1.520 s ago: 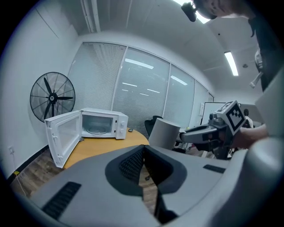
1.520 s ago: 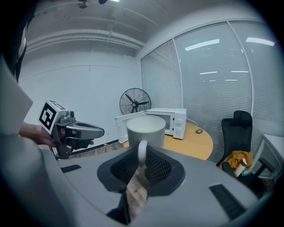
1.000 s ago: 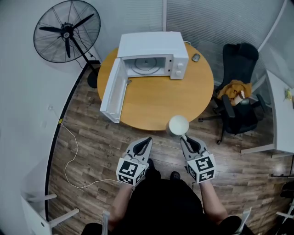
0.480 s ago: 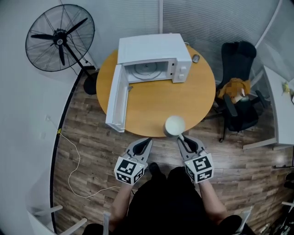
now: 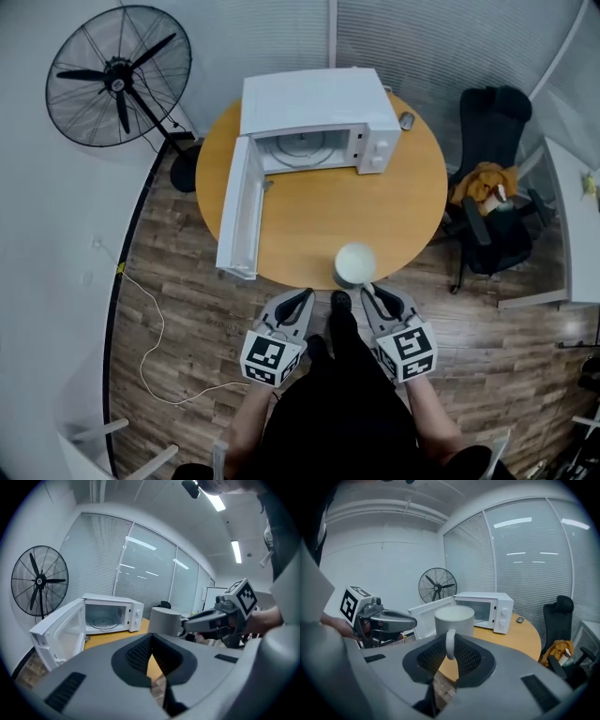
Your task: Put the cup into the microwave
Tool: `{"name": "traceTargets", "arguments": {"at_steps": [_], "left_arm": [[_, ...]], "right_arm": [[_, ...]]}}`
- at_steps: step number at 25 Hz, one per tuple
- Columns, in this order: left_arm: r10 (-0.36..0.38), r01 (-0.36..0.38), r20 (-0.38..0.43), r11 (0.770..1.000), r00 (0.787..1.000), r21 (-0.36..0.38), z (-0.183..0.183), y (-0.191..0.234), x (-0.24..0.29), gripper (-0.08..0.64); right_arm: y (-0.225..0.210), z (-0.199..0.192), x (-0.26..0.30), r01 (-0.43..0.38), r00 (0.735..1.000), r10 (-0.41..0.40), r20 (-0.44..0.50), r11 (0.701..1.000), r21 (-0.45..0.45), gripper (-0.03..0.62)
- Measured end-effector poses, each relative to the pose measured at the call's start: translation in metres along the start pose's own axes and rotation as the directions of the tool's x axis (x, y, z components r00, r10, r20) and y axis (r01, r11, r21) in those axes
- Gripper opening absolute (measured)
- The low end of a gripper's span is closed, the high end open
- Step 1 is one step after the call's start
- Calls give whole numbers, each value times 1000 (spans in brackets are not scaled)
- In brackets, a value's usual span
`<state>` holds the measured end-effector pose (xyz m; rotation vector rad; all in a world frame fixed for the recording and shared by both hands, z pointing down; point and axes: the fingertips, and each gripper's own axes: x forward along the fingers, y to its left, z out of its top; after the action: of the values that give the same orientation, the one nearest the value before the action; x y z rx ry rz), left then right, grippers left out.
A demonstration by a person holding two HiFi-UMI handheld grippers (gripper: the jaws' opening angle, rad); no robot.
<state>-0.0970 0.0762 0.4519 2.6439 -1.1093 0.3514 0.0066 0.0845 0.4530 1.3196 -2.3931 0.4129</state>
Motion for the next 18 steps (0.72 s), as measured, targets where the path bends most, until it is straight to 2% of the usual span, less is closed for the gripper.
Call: {"name": "traceTargets", "arguments": {"at_steps": [11, 15, 18], "left_arm": [[90, -89, 19, 996, 996, -22, 33, 50, 42, -6], [157, -156, -8, 987, 988, 21, 40, 67, 61, -6], [181, -181, -8, 983, 983, 11, 46, 77, 75, -6]], "right_arm": [[-39, 33, 61, -74, 997, 74, 13, 997, -4, 61], [-60, 44, 84, -95, 995, 96, 16, 995, -9, 61], [-75, 50, 101, -114, 993, 114, 18, 993, -11, 61]]}}
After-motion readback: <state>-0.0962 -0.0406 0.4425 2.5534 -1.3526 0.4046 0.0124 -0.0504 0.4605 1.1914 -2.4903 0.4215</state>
